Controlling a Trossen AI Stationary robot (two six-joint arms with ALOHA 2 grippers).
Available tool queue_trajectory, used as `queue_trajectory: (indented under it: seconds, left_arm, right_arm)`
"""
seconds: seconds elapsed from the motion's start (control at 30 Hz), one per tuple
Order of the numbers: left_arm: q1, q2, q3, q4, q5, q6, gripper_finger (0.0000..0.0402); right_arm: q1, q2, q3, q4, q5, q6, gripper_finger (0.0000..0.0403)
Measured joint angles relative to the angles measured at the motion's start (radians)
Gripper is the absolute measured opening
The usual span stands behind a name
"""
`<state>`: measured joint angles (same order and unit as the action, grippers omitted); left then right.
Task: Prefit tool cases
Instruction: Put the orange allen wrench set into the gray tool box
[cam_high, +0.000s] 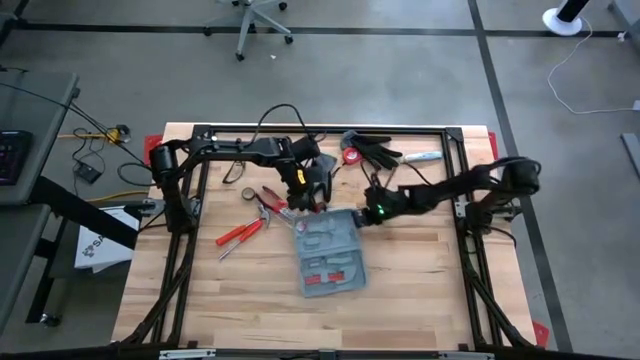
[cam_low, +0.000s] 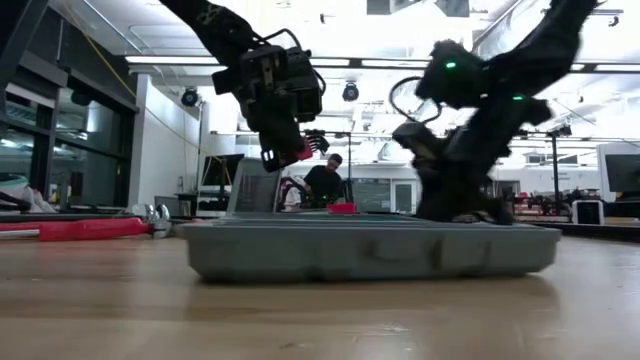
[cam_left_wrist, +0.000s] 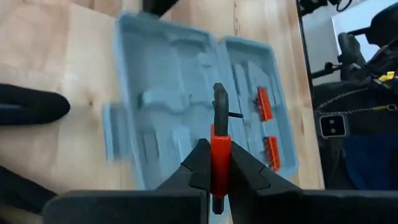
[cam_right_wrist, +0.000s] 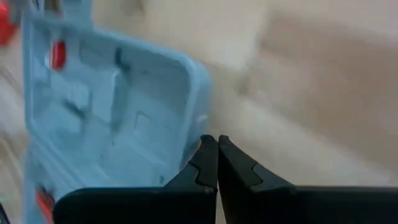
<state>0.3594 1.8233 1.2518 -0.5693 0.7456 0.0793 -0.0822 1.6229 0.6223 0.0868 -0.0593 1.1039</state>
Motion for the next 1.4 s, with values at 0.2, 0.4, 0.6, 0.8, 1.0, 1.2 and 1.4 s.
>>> queue_trajectory:
  seconds: [0.2,0.4,0.6,0.8,1.0,1.2,1.4]
  left_arm:
    - [-0.001,0.000,-0.020,-0.037,-0.019,0.004,0.0014]
    - [-0.017,0.001,-0.089,-0.011,-0.020,-0.019,0.0014]
    - [-0.060,0.013,-0.118,0.060,-0.019,-0.067,0.0014]
    - [-0.100,0.052,-0.119,0.113,-0.021,-0.131,0.0014]
    - [-0.102,0.061,-0.119,0.123,-0.152,-0.155,0.0014]
    - [-0.088,0.069,-0.118,0.134,-0.156,-0.155,0.0014]
    - [-0.093,0.123,-0.118,0.135,-0.118,-0.157,0.0014]
  right_arm:
    - [-0.083,0.067,0.124,-0.043,-0.023,-0.102,0.0000]
    - [-0.095,0.046,0.181,-0.230,0.041,-0.168,0.0000]
    - [-0.079,0.039,0.197,-0.278,0.070,-0.197,0.0000]
    - [-0.031,0.038,0.246,-0.278,0.136,-0.237,0.0000]
    - [-0.009,0.038,0.304,-0.279,0.158,-0.315,0.0000]
    - [-0.008,0.038,0.319,-0.279,0.162,-0.343,0.0000]
    - [-0.008,0.040,0.319,-0.280,0.161,-0.353,0.0000]
